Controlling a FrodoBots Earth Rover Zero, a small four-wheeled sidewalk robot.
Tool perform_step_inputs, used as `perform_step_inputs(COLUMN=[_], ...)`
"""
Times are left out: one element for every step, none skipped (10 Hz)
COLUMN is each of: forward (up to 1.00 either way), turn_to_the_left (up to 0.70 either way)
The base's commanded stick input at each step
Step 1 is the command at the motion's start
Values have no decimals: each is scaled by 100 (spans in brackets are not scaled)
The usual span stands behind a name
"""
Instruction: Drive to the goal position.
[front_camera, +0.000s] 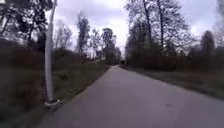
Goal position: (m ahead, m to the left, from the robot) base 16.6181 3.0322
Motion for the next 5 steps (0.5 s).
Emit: perform_step_inputs(forward=[100, 100, 100, 100, 100], turn_to_the_left=[0, 0, 0, 0, 0])
